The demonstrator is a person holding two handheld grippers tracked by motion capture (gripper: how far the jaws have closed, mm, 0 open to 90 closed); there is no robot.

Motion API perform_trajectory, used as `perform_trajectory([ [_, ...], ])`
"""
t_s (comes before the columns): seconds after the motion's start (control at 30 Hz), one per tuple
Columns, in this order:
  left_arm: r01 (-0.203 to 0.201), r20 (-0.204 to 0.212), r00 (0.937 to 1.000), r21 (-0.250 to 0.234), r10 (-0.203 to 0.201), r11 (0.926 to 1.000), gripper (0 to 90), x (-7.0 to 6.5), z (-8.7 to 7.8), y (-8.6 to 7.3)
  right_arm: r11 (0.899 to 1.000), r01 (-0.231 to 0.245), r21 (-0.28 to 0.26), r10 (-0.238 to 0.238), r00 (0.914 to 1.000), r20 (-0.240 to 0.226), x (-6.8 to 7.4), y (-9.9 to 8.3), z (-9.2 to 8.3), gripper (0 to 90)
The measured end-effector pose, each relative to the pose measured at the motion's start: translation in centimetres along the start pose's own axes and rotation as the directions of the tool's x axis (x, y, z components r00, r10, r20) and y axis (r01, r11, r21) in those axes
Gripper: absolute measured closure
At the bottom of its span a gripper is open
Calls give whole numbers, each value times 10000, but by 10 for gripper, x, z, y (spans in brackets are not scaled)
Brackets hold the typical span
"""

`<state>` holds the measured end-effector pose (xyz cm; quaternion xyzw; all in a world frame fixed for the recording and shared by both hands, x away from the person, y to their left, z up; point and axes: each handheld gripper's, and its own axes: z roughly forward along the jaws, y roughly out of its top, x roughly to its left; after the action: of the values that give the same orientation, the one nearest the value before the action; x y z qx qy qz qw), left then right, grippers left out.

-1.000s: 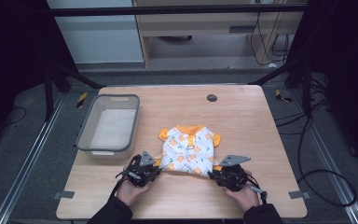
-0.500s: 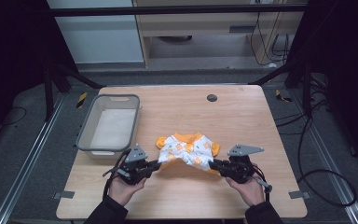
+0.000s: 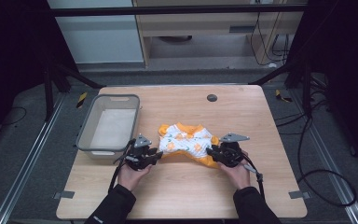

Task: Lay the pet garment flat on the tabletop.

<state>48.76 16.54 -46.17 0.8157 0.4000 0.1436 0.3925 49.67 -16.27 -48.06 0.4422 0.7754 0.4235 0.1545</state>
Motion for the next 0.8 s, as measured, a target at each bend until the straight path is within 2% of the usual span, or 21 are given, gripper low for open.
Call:
perform_trajectory([
  [0.07,-56,36,10000,-33,56,10000,613,0,-1,0,9999,55,-125,-57,9999,-117,1,0,-4,631],
  [0.2,-216,-91,9997,-259,214,9994,452,1,-5,-3,9995,177,-270,-183,9996,-223,2,0,-11,573],
  [0.23,-329,-169,9993,-315,324,9990,452,0,-7,-5,9995,142,-273,-149,9995,-263,3,-1,-12,564],
  [0.3,-412,-267,9988,-315,403,9987,397,0,-10,-9,9989,307,-350,-319,9989,-339,4,-2,-17,533],
  [0.37,-421,-174,9990,-356,415,9985,347,0,-13,-13,9981,471,-404,-487,9981,-384,7,-5,-23,500],
  [0.5,-672,-101,9977,-30,672,9977,299,-2,-20,-17,9961,609,-634,-643,9966,-521,10,-7,-32,445],
  [0.53,-748,-96,9972,-117,747,9971,299,-2,-23,-19,9961,609,-634,-643,9966,-521,10,-7,-32,445],
  [0.6,-690,-91,9976,-292,688,9972,301,-3,-28,-25,9939,771,-791,-820,9948,-600,12,-11,-40,412],
  [0.8,-646,-197,9977,-3,646,9979,311,0,-32,-44,9940,816,-735,-868,9937,-713,13,-26,-54,375],
])
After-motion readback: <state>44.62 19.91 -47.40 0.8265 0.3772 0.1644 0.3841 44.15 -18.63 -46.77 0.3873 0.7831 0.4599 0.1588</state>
